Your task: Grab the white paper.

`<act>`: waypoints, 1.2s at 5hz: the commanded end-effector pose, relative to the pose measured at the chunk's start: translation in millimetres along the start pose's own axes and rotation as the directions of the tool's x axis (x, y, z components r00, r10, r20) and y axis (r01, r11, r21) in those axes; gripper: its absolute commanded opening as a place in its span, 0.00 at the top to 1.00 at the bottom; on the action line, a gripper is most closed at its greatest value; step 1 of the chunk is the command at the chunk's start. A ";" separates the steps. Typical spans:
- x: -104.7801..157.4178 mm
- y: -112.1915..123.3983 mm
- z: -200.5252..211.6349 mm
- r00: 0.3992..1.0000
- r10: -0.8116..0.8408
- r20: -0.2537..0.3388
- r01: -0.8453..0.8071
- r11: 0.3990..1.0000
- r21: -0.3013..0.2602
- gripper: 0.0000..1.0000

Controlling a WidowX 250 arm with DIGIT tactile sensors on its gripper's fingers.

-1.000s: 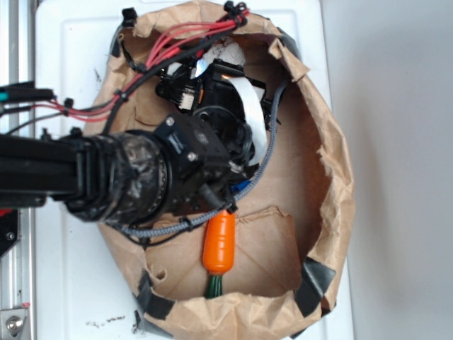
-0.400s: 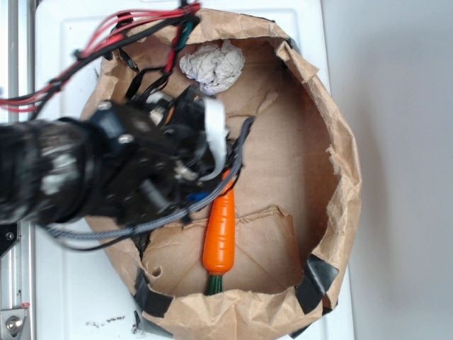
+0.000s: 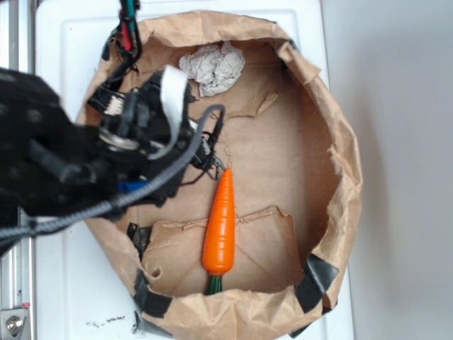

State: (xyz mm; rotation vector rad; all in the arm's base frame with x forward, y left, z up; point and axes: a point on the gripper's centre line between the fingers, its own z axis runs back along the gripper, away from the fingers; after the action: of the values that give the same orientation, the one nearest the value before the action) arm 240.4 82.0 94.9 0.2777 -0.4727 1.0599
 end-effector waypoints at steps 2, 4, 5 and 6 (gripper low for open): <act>20.7 5.5 -3.0 0.995 0.031 0.097 -0.028 0.999 -0.028 0.00; 12.7 -10.7 -30.0 0.981 0.022 0.192 -0.013 0.999 -0.045 0.00; 13.2 -17.9 -36.8 0.978 0.023 0.208 -0.014 0.999 -0.042 0.00; 19.1 -26.4 -38.7 0.977 0.043 0.208 -0.037 0.999 -0.032 0.00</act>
State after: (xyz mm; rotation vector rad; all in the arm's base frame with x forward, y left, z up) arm 284.8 91.4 41.9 0.3819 -0.6314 1.0729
